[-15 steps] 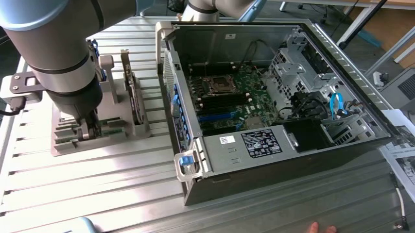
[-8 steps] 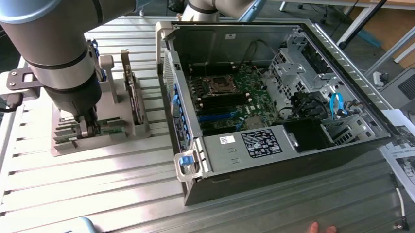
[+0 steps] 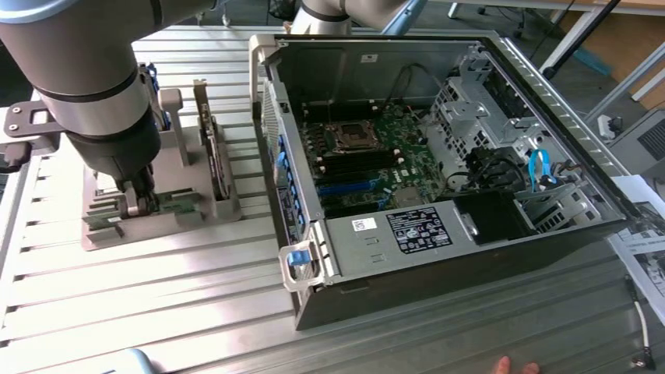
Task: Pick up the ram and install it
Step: 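Pick up the ram and move it above insertion slot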
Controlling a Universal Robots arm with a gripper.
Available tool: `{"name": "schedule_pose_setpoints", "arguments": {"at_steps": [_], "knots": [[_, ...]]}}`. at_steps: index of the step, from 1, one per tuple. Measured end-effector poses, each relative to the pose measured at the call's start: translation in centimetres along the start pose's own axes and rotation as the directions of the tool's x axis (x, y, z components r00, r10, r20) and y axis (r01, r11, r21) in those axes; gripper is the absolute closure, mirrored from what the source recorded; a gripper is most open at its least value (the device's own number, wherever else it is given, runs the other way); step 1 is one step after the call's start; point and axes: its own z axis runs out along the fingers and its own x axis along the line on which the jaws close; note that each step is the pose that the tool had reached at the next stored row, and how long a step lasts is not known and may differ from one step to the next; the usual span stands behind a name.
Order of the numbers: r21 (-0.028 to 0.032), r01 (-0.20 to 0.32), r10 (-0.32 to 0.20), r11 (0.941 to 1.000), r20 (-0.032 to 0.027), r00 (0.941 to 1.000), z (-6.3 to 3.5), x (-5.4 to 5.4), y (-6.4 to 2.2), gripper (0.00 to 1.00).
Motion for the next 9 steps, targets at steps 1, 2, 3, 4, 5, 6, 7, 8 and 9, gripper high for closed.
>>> {"name": "schedule_pose_setpoints", "arguments": {"at_steps": [1,2,3,4,5,6,7,8,9], "knots": [[0.0,0.0,0.0,1.0,0.0,1.0,-0.15,0.0,0.0,0.88],[0.0001,0.0,0.0,1.0,0.0,1.0,-0.32,0.0,0.0,0.88],[0.0001,0.0,0.0,1.0,0.0,1.0,-0.51,0.0,0.0,0.88],[0.0001,0.0,0.0,1.0,0.0,1.0,-0.7,0.0,-0.01,0.88],[0.0,0.0,0.0,1.0,0.0,1.0,-0.88,0.0,-0.01,0.88],[0.0,0.0,0.0,1.0,0.0,1.0,-1.05,0.0,-0.01,0.88],[0.0,0.0,0.0,1.0,0.0,1.0,-1.28,0.0,-0.02,0.88],[0.0,0.0,0.0,1.0,0.0001,1.0,-1.53,0.0,-0.02,0.88],[0.0,0.0,0.0,1.0,0.0001,1.0,-1.69,0.0,-0.04,0.88]]}}
